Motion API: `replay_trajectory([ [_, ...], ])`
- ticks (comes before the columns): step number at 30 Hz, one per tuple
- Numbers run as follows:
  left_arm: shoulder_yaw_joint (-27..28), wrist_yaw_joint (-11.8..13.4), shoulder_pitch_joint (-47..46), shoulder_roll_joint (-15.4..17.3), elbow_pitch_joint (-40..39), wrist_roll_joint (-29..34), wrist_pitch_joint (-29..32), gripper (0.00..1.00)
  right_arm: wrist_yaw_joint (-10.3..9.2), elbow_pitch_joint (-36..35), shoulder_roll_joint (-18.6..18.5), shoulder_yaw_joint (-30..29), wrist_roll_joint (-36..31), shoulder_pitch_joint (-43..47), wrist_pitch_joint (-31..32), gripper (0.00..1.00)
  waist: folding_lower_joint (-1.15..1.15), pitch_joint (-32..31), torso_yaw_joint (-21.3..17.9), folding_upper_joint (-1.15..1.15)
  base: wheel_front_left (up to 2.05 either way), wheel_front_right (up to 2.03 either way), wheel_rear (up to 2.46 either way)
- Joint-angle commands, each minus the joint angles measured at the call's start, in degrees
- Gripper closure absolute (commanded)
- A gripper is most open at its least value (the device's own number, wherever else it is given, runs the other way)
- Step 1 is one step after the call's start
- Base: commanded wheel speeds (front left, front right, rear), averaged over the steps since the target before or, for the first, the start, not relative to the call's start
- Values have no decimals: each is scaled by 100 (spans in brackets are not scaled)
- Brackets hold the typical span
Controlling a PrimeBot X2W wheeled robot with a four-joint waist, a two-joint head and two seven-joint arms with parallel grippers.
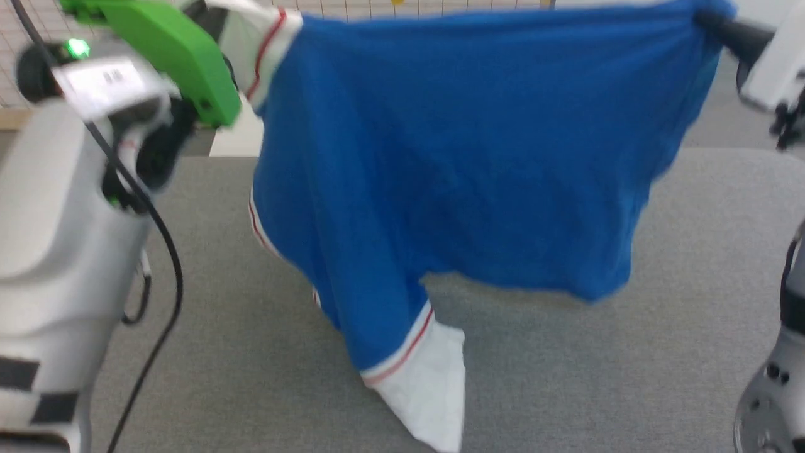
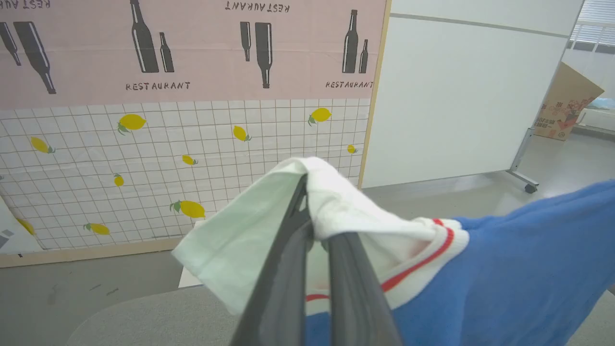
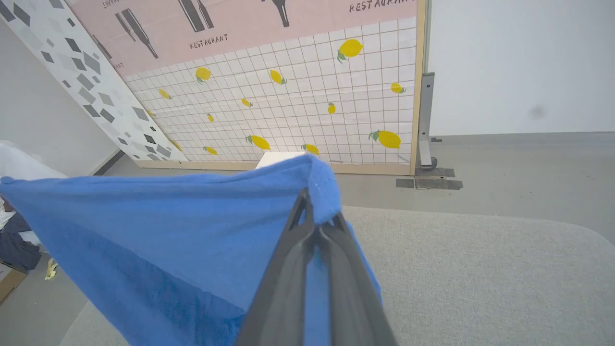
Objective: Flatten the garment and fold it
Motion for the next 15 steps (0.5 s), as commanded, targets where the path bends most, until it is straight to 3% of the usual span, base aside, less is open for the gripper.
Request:
replay_trajectory([
  [1,37,-63,-363,6,199,54,-46,100,-6,125,39,-47,-149,-342,-121,100,0,453,45,0,0,0,0],
  [15,44,-441,-3266,-117,2169,743,-823,100,-6,1552,307,-529,-1568,-3312,-1672,100,0,2243,76,0,0,0,0],
])
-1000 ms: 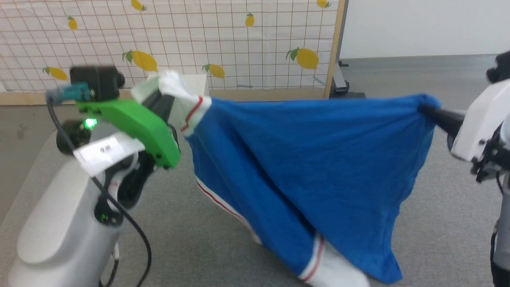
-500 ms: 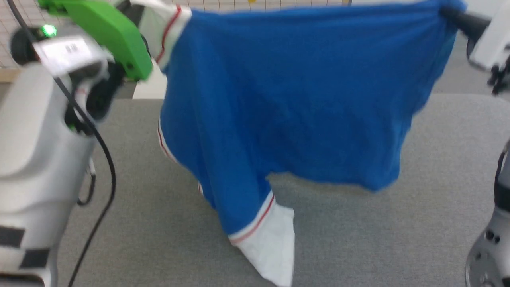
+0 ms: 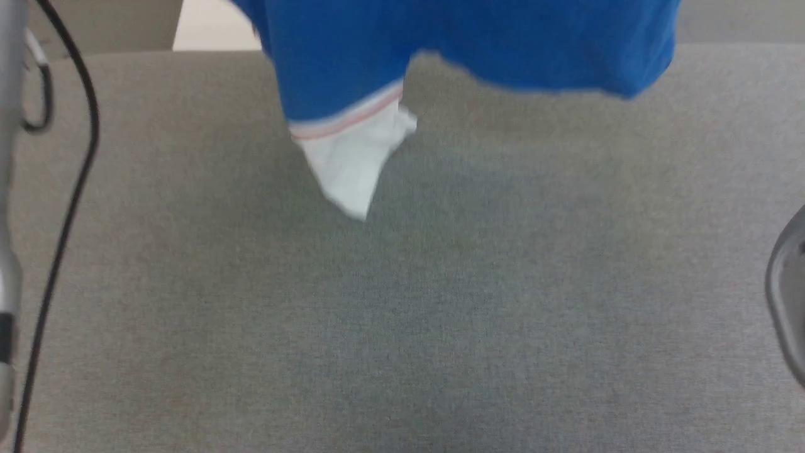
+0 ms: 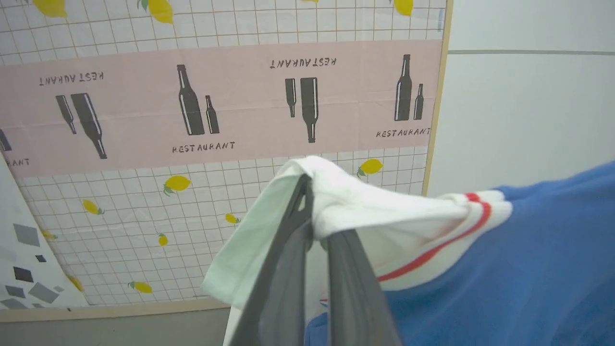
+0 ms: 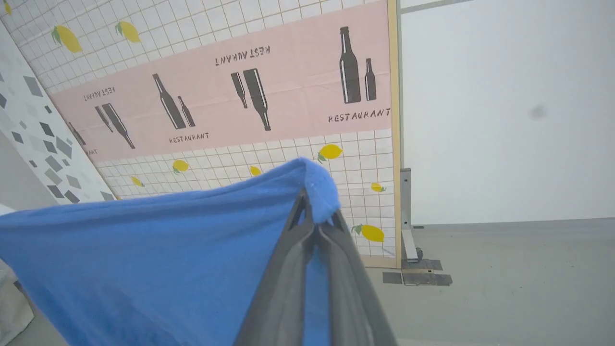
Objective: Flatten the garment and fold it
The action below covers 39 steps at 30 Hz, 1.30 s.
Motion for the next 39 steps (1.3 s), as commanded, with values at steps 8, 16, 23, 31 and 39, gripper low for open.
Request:
replay_trajectory([
  [8,-20,-156,-1381,42,688,454,-825,100,-10,826,-31,35,-145,-1108,-964,100,-1,1468,25,0,0,0,0],
  [16,-32,-348,-1848,42,1247,575,-1559,100,-10,1469,-30,335,-61,-1506,-1579,100,-1,2043,18,0,0,0,0],
  [23,-85,-523,-1600,-95,1866,475,-1909,100,-10,1920,-30,438,-40,-1405,-1841,100,-1,2356,98,0,0,0,0],
  [31,-169,-706,-1084,-313,2433,322,-2251,100,-10,2369,-29,711,235,-931,-2086,100,-1,2427,184,0,0,0,0],
  [39,-302,-889,-70,-653,2994,85,-2582,100,-10,2646,-29,1372,889,332,-2373,100,-1,1824,243,0,0,0,0],
])
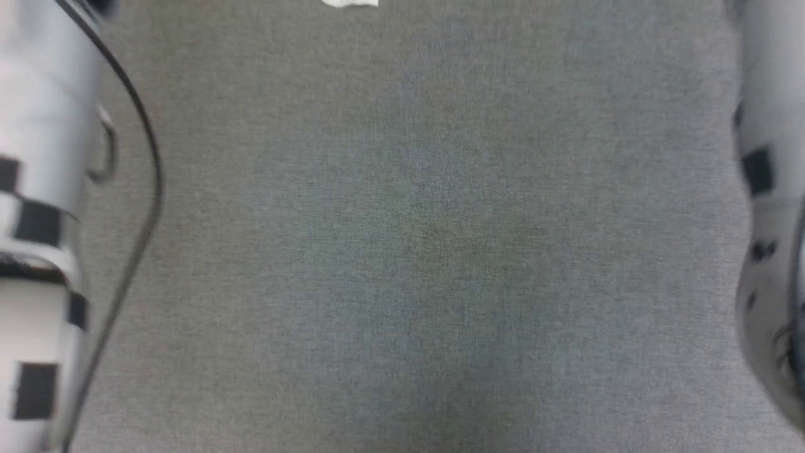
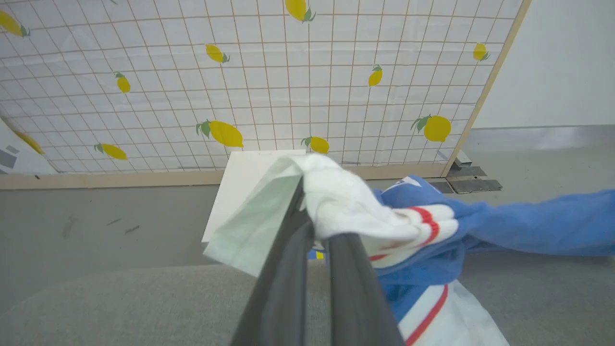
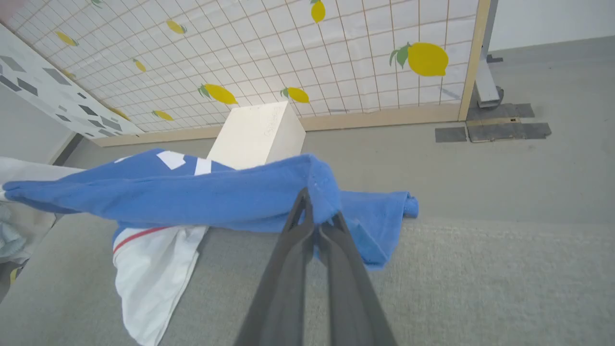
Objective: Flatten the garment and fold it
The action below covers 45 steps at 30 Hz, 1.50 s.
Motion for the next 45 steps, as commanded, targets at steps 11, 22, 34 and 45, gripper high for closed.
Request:
replay_trajectory([
  [11,-320,-130,2425,-341,257,-368,-389,100,-9,-238,-103,697,1055,2639,-252,100,-1,-1981,90,0,0,0,0],
  [22,-509,-138,4733,-633,-139,-753,-484,100,-9,-1277,-500,1232,1903,5004,73,100,-1,-3259,242,0,0,0,0],
  [34,-490,302,6983,-426,-1426,-1174,-51,100,-9,-2735,-798,725,2140,7311,672,100,-1,-3836,170,0,0,0,0],
  [45,-201,1558,9070,153,-4185,-1590,561,100,-9,-3906,-560,-31,1812,8712,1519,100,-1,-3830,108,0,0,0,0],
])
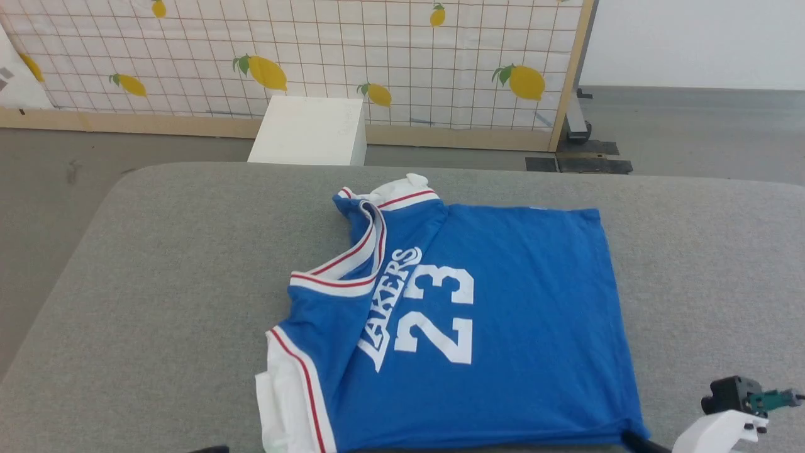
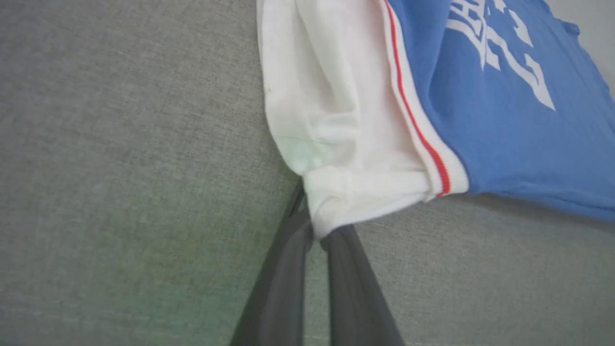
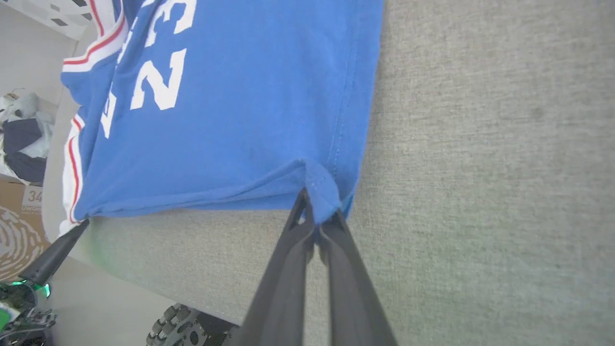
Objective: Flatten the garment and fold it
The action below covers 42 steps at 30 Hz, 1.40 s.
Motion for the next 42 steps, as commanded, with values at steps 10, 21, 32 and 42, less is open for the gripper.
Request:
replay_trajectory([
  [10,198,594,808,280,-1230,-190,204,100,-8,-581,286,-283,-274,369,609,100,1,45,-133,0,0,0,0],
  [21,177,658,552,481,-1638,-41,352,100,-8,-883,371,-294,-424,200,857,100,1,141,-157,0,0,0,0],
  [32,66,416,-688,725,-1549,232,822,100,-8,-904,235,-197,-610,-697,1115,100,1,631,-207,0,0,0,0],
  [42,-6,-21,-2078,724,-729,402,1058,100,-8,-491,222,-139,-1019,-1788,1305,100,1,1377,-243,0,0,0,0],
])
